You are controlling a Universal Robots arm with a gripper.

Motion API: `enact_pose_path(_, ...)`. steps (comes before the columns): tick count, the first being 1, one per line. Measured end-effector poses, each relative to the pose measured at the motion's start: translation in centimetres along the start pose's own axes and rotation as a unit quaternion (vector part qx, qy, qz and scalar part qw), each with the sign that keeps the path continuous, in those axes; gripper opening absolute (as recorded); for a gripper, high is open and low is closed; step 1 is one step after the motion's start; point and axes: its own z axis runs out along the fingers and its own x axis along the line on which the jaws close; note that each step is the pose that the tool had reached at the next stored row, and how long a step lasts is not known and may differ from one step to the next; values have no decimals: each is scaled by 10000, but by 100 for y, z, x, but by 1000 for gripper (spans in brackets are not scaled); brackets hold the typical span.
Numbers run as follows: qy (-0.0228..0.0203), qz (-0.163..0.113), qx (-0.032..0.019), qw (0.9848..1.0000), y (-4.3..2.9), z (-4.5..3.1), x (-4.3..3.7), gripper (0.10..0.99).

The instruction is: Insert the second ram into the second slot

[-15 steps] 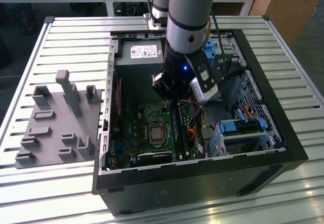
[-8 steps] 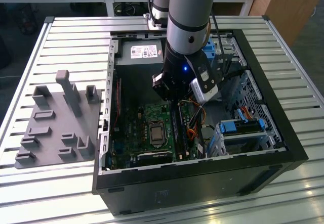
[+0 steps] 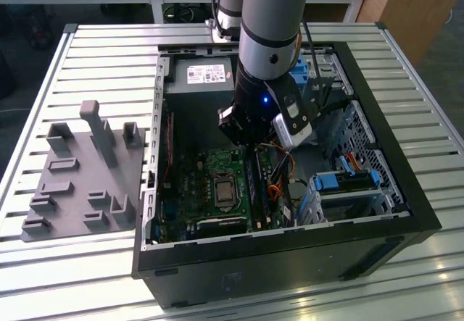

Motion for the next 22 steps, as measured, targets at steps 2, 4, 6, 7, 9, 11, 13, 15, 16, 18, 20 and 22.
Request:
enact_pose_path(2, 0, 0, 0, 10000, 0, 7, -1, 137)
enact_pose_path(4, 0, 0, 1, 10000, 0, 14, -3, 137)
enact_pose_path(6, 1, -1, 0, 10000, -1, 22, -7, 137)
enact_pose_path(7, 3, 0, 0, 10000, -1, 26, -9, 137)
enact_pose_path(9, 11, 0, 1, 10000, -6, 34, -16, 137)
enact_pose_path(11, 24, 1, 1, 10000, -15, 48, -24, 137)
enact_pose_path(13, 46, 2, 1, 10000, -30, 64, -36, 137)
enact_pose_path(15, 65, 2, 0, 10000, -44, 80, -48, 137)
enact_pose_path(16, 72, 1, -1, 10000, -50, 89, -53, 137)
enact_pose_path(18, 79, 2, -1, 10000, -64, 103, -65, 137)
enact_pose_path(20, 82, 4, -4, 10000, -70, 129, -91, 137)
enact_pose_path(22, 86, 7, -3, 10000, -72, 159, -117, 137)
